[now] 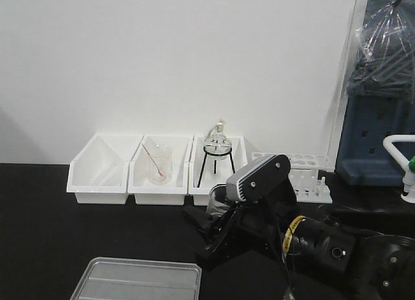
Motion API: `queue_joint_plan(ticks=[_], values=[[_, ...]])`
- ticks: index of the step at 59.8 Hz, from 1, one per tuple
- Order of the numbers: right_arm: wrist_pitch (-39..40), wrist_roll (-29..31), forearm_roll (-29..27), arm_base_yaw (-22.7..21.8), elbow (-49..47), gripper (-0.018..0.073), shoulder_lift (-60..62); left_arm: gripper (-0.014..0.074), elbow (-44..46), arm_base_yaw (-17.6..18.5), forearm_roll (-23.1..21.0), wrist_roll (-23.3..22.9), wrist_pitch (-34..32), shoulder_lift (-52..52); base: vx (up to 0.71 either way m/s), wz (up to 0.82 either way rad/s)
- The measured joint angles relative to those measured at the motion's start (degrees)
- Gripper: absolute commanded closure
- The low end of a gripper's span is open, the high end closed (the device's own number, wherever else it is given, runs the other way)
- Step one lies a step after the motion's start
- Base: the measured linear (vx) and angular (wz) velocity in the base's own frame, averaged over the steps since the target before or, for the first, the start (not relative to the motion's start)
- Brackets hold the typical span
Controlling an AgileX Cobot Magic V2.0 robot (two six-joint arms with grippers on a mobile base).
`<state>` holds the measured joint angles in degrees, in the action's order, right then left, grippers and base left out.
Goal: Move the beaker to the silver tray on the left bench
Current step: 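Lower the beaker onto the silver tray and open the right gripper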
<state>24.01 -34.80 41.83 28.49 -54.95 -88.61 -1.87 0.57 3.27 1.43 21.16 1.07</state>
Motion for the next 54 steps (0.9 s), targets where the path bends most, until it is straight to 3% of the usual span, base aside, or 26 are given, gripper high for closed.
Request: queue_joint_plan(ticks=[16, 35, 54], values=[[1.1, 0.0, -0.3, 0.6, -9.3, 0.0571, -14.6, 0.0595, 0.0, 0.0, 0.0, 0.0, 0.0, 0.0, 0.00, 0.00], [-1.9, 0.0, 0.5, 6.5, -25.0, 0.0569, -33.6, 0.0595, 0.0, 0.0, 0.0, 0.0, 0.0, 0.0, 0.00, 0.00], [-2.3, 0.0, 0.5, 7.5, -27.2, 0.0557, -43.0, 0.0595, 0.0, 0.0, 0.0, 0.0, 0.0, 0.0, 0.00, 0.00]])
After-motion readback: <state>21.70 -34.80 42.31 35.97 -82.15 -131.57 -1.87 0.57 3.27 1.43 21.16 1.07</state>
